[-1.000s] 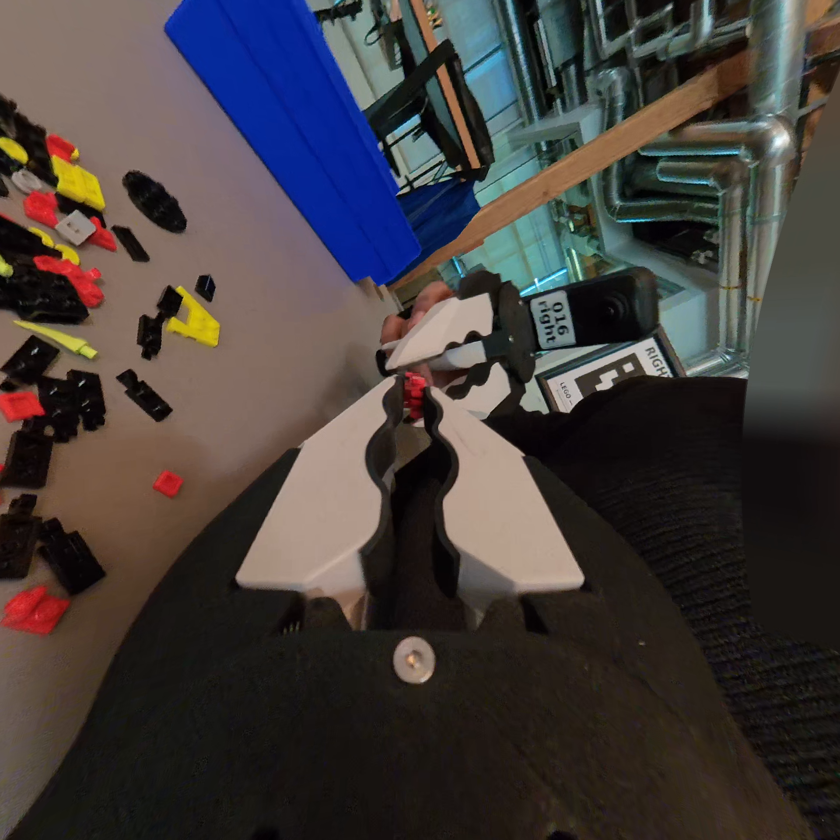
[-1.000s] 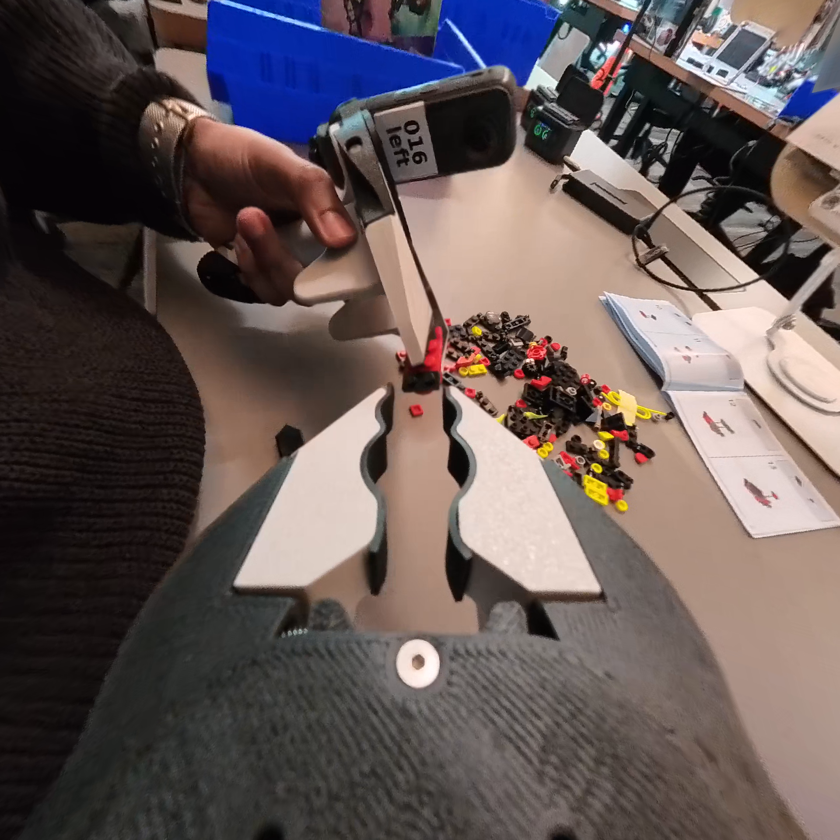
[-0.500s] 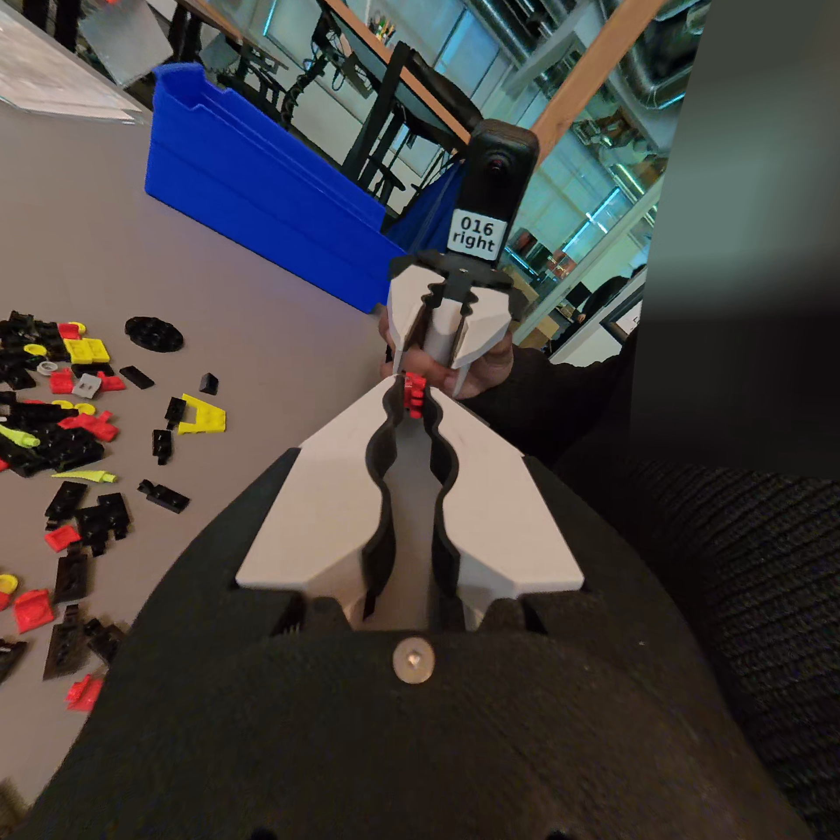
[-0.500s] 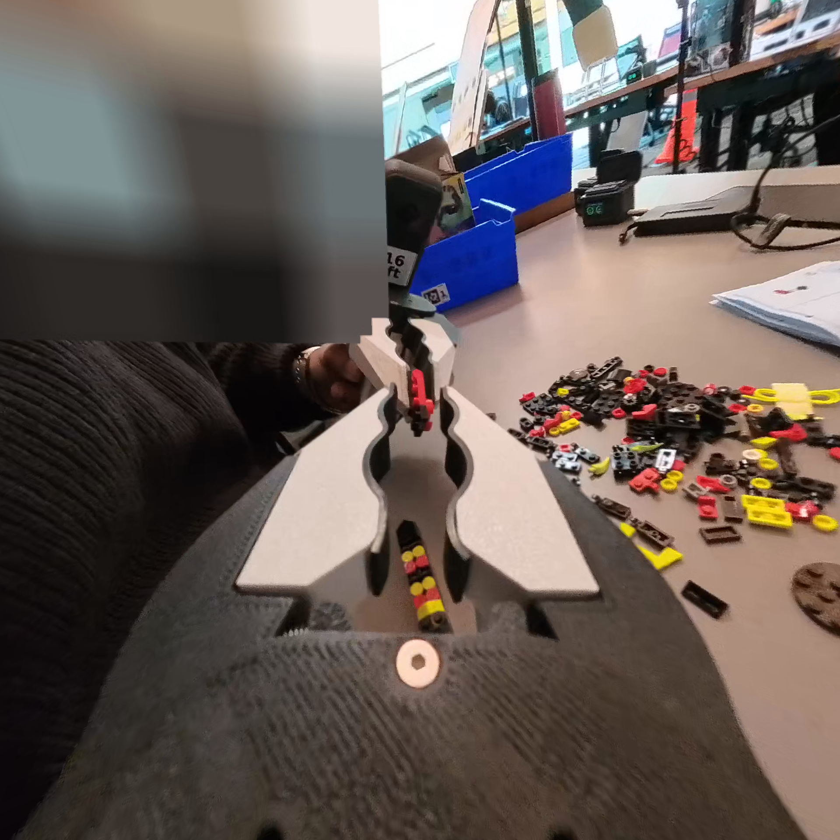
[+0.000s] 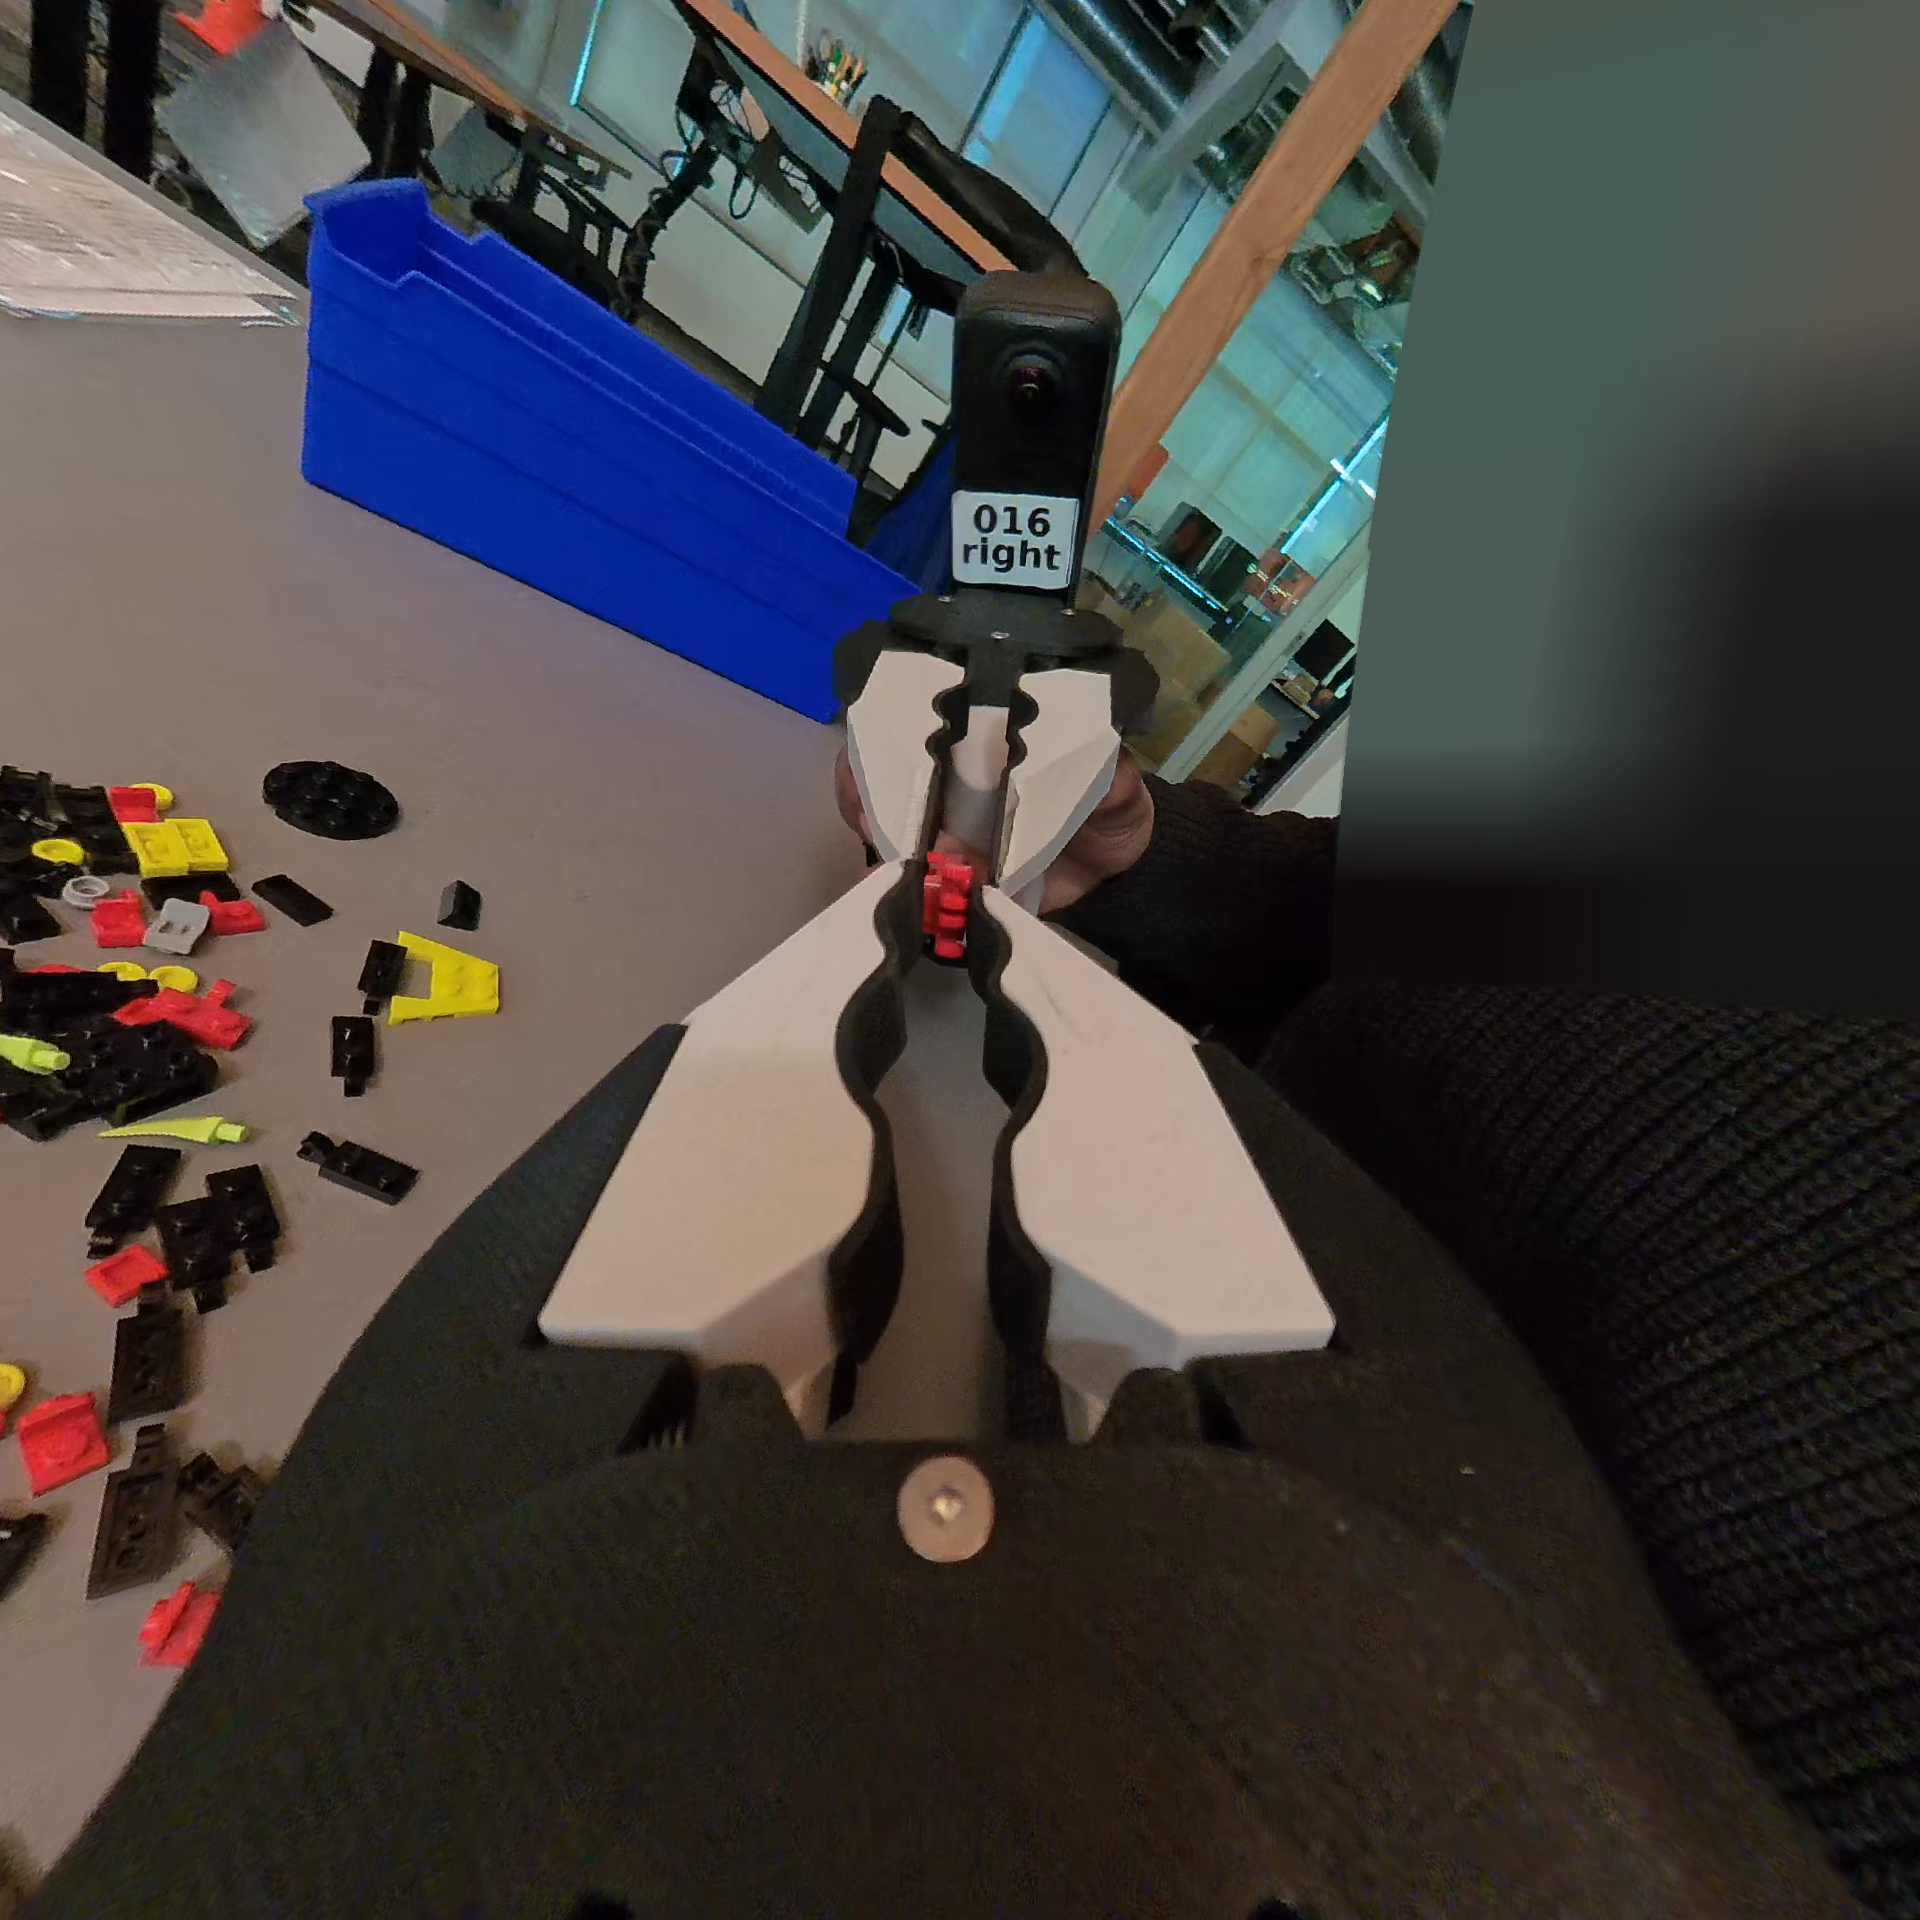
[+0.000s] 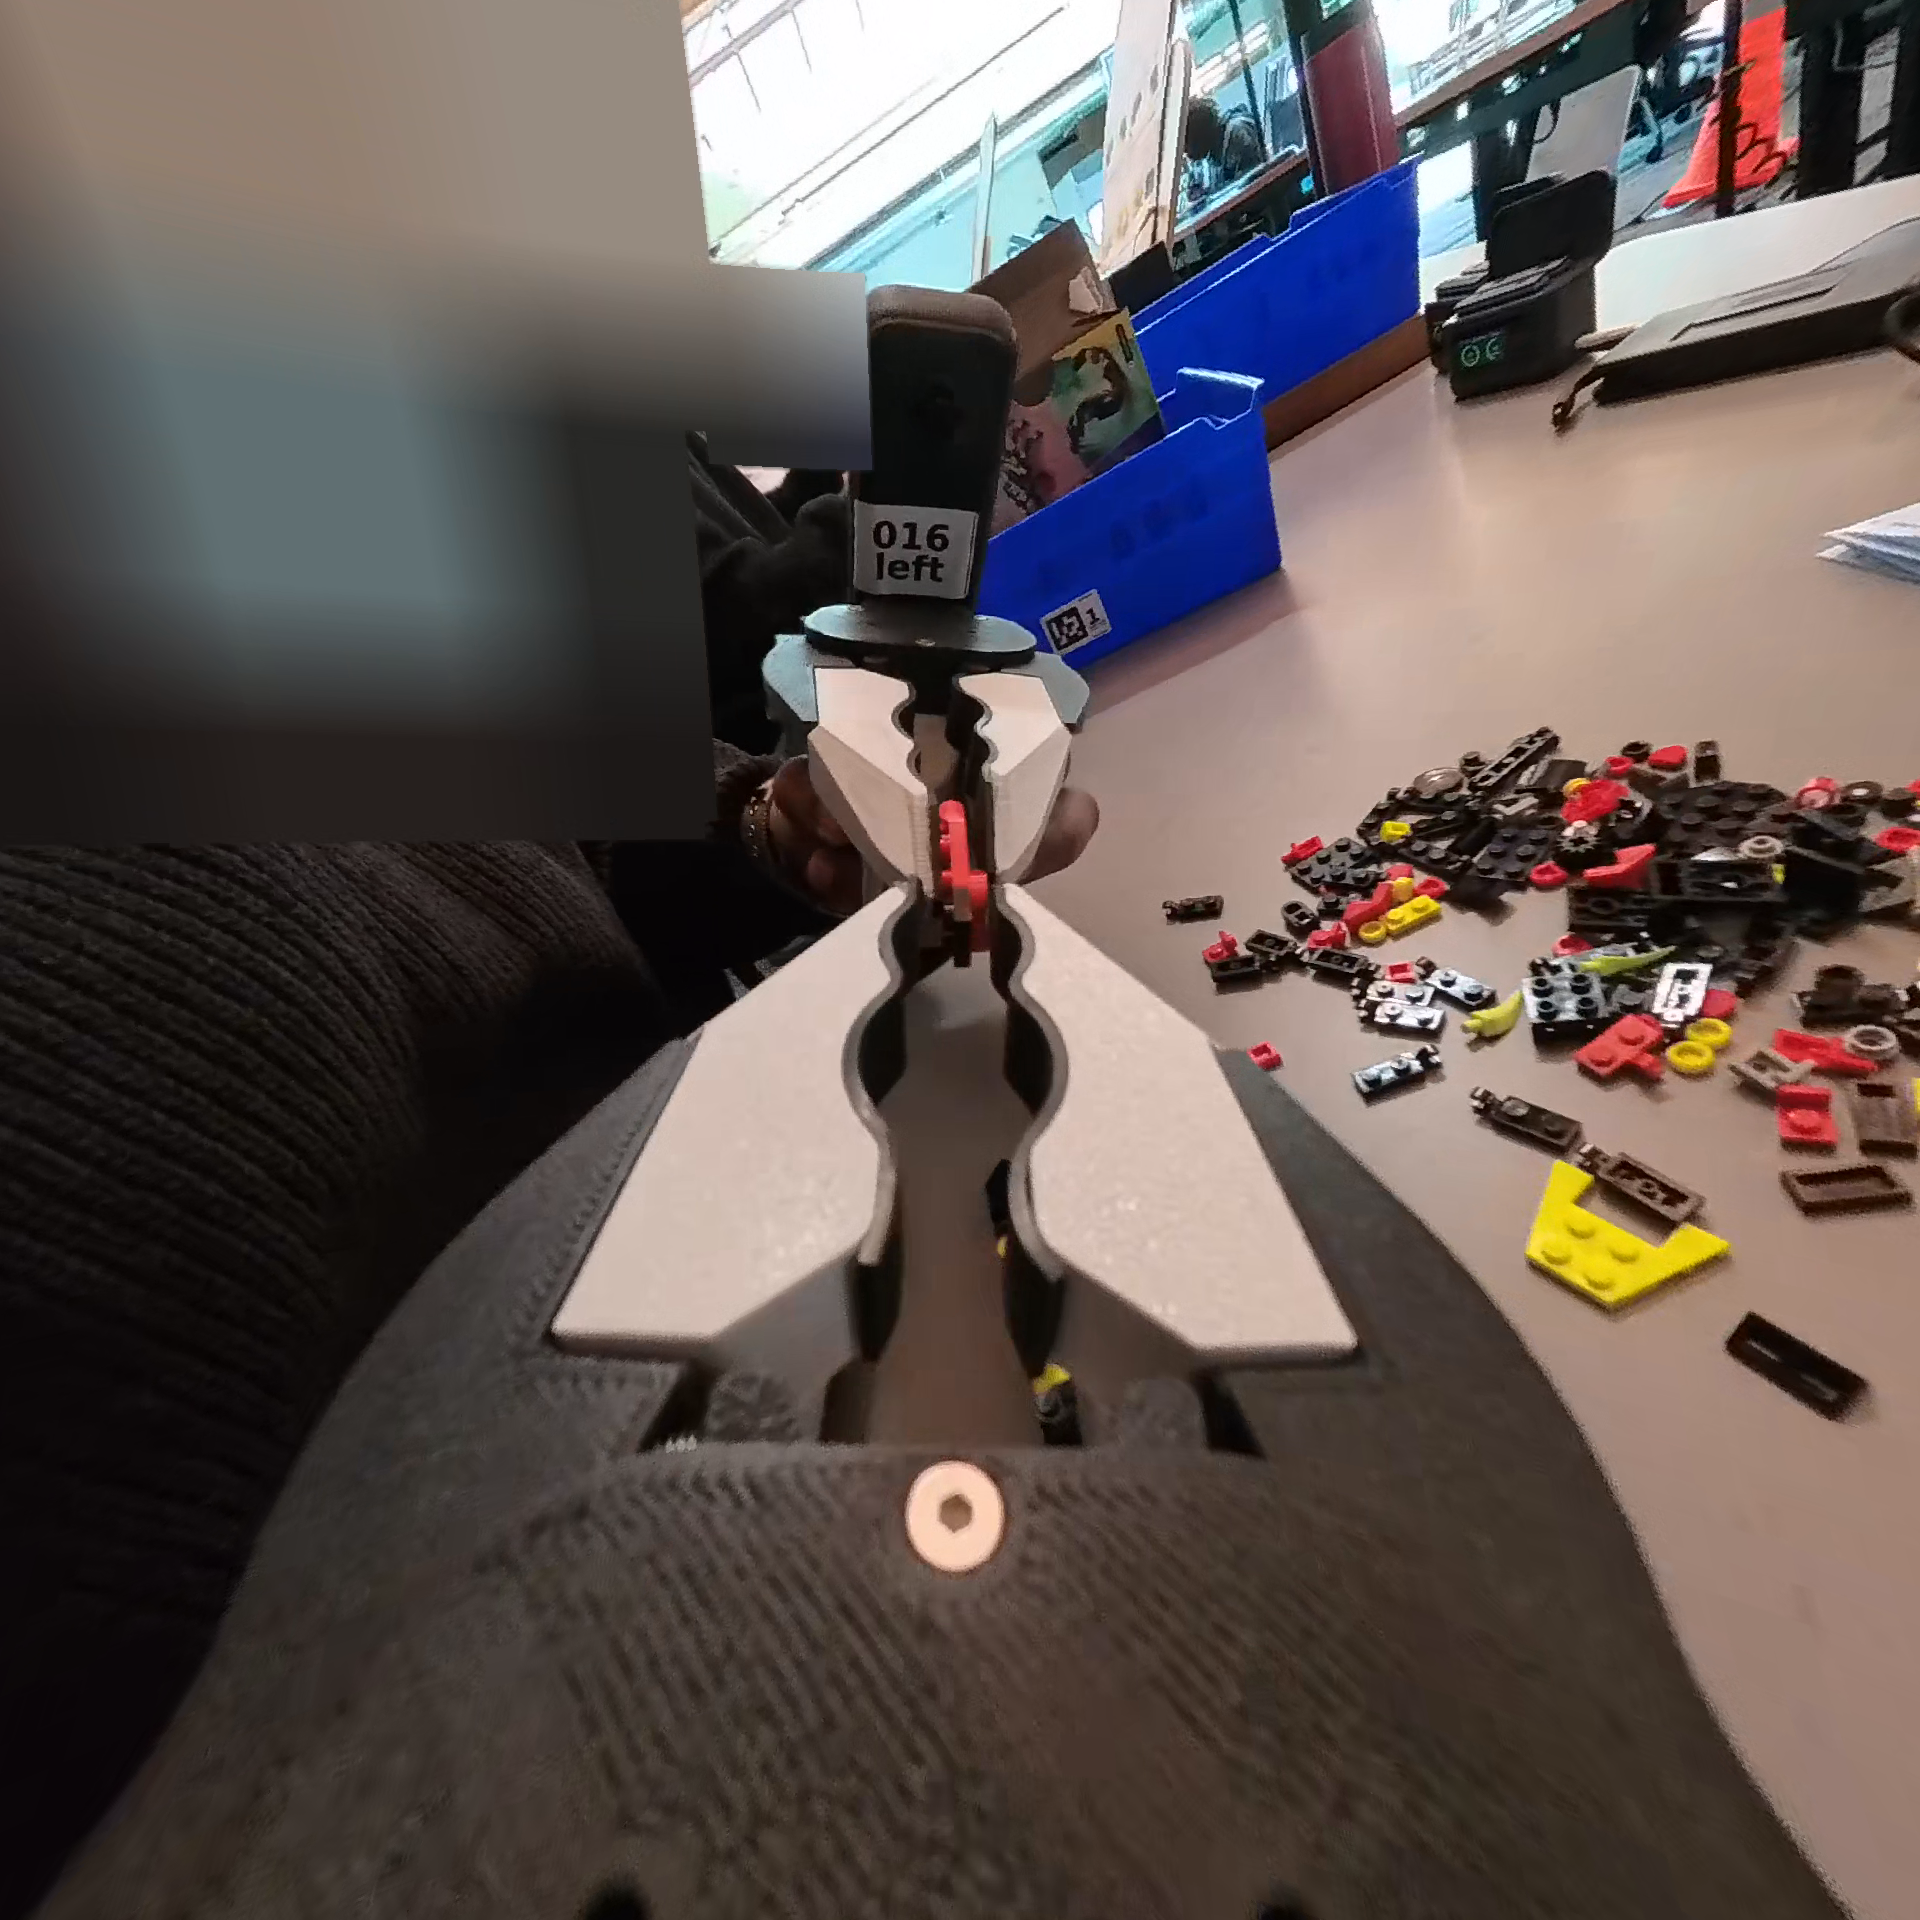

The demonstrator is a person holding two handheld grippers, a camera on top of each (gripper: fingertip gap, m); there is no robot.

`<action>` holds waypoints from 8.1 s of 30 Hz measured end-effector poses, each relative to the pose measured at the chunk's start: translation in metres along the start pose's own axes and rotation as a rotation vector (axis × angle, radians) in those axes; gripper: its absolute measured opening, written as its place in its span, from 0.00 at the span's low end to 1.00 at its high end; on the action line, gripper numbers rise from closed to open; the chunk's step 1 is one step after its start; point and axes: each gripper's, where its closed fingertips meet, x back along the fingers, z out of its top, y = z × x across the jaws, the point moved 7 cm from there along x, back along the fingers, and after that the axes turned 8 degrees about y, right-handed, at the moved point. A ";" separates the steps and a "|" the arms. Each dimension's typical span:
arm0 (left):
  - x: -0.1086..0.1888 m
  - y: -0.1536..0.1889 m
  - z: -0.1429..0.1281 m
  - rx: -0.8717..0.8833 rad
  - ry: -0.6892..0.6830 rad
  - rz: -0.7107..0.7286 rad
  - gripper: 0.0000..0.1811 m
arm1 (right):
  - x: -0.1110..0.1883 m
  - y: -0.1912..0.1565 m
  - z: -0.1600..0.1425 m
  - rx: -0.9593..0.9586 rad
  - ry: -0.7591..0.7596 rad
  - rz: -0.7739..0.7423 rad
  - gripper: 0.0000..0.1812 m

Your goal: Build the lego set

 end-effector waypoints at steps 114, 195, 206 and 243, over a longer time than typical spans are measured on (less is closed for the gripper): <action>0.003 -0.005 -0.001 -0.085 -0.050 0.073 0.13 | 0.009 0.015 -0.006 -0.190 -0.040 -0.041 0.03; 0.002 -0.048 -0.032 -0.330 -0.379 0.502 0.40 | 0.016 0.016 -0.003 0.728 -0.218 -0.612 0.00; 0.003 -0.050 -0.031 -0.328 -0.379 0.504 0.39 | 0.017 0.027 -0.005 0.622 -0.235 -0.670 0.16; -0.004 -0.048 -0.056 -0.460 -0.579 0.480 0.35 | 0.025 0.038 -0.005 0.300 -0.162 -0.582 0.16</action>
